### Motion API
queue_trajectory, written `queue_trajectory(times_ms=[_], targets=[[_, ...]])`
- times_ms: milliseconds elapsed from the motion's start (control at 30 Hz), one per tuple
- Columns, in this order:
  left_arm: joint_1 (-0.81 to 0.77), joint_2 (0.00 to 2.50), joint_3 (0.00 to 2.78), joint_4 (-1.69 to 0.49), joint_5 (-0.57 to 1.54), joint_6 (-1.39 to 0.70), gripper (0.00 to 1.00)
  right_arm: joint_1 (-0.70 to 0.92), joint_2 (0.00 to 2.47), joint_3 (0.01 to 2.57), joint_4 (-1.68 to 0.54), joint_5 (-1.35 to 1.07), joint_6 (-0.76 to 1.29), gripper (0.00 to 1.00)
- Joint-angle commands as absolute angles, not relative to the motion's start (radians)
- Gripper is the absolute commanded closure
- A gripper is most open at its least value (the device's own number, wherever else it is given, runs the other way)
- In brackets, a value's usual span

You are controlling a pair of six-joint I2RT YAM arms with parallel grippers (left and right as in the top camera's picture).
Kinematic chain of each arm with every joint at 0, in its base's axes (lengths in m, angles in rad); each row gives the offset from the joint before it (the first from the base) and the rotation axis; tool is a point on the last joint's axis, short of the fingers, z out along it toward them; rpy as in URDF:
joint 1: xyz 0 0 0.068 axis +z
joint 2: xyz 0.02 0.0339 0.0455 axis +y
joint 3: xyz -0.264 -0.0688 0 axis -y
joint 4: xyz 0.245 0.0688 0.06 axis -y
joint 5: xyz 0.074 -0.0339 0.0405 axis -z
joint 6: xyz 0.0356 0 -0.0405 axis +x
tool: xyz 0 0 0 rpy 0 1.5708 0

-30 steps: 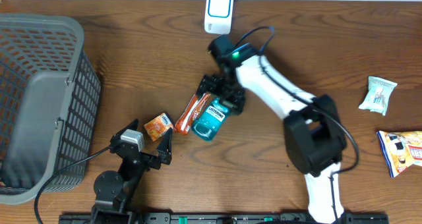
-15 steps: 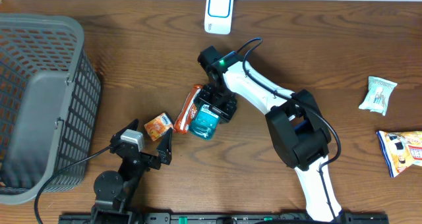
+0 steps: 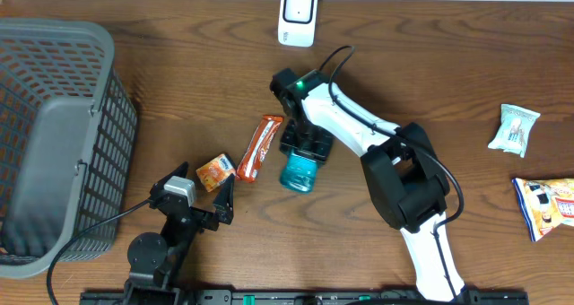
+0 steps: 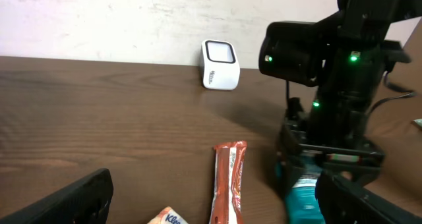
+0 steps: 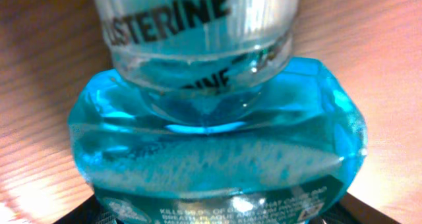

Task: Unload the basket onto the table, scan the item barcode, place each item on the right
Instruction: 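Reach the right gripper to the blue Listerine bottle and grasp it, then lift the Listerine bottle with the right gripper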

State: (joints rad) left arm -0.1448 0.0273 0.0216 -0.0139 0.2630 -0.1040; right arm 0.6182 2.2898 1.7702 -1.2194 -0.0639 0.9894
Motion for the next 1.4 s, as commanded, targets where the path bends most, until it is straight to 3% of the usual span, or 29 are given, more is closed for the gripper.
queue_trajectory(times_ms=[0, 167, 300, 533, 800, 1033, 1200, 1267, 1367], targets=[[-0.141, 0.024, 0.004, -0.047, 0.273, -0.097, 0.02, 0.584, 2.361, 1.732, -1.258, 0.292, 0.907, 0.38], [-0.141, 0.024, 0.004, -0.047, 0.273, -0.097, 0.02, 0.561, 2.336, 1.738, -1.246, 0.282, 0.751, 0.32], [-0.141, 0.024, 0.004, -0.047, 0.273, -0.097, 0.02, 0.559, 2.280, 1.742, -1.245, 0.282, 0.708, 0.12], [-0.141, 0.024, 0.004, -0.047, 0.273, -0.097, 0.02, 0.582, 2.236, 1.741, -1.279, 0.275, 0.768, 0.06], [-0.141, 0.024, 0.004, -0.047, 0.273, -0.097, 0.02, 0.610, 2.239, 1.658, -1.267, 0.280, 0.886, 0.17], [-0.141, 0.024, 0.004, -0.047, 0.273, -0.097, 0.02, 0.607, 2.239, 1.522, -1.165, 0.279, 0.886, 0.44], [-0.141, 0.024, 0.004, -0.047, 0.273, -0.097, 0.02, 0.606, 2.239, 1.493, -1.134, 0.279, 0.886, 0.52], [-0.141, 0.024, 0.004, -0.047, 0.273, -0.097, 0.02, 0.606, 2.239, 1.493, -1.118, 0.274, 0.881, 0.60], [-0.141, 0.024, 0.004, -0.047, 0.273, -0.097, 0.02, 0.602, 2.238, 1.493, -1.016, 0.144, 0.706, 0.67]])
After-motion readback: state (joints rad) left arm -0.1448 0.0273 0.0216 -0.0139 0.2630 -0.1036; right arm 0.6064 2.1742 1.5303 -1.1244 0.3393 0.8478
